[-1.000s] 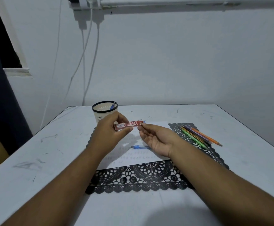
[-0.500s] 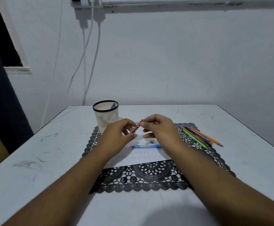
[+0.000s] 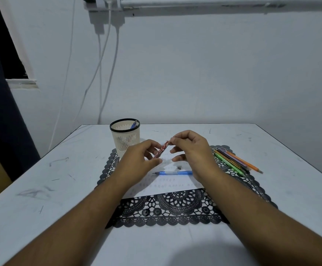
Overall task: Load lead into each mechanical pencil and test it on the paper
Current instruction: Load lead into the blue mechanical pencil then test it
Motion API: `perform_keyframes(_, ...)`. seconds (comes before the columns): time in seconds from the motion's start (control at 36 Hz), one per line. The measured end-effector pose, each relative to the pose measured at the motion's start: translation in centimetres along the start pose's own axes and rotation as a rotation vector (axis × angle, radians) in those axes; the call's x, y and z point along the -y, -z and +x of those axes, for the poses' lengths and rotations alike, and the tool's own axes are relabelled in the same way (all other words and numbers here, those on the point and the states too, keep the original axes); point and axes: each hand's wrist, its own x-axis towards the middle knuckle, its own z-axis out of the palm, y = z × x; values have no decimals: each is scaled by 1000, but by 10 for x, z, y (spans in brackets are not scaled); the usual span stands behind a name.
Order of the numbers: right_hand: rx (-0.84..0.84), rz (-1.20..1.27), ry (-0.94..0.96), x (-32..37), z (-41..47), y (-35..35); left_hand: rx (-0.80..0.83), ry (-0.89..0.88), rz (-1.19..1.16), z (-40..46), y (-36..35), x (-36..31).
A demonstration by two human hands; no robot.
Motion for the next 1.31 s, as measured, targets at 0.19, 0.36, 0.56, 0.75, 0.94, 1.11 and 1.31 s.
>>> perform_keyframes(0.19,-13,-55,79,1,-2,1,14,3,-33,0,-1,0)
perform_keyframes(0.36,-62,-116,102,1,0,1,23,13,-46,1,-2,1)
perform_keyframes(0.56,-71,-59,60,2,-1,1,31,15,-66,1,-1,-1)
perform_keyframes(0.75,-16,-22,51,3,-2,1,29,17,-77,1,-1,0)
perform_keyframes(0.94,-15,-36,69,3,-2,1,25,10,-88,1,0,0)
perform_keyframes(1.11,-43,-25,64,4,-2,1,35,16,-90,1,-1,-1)
perform_keyframes(1.31,-39,10,91,10,-4,0,67,31,-133,1,-3,0)
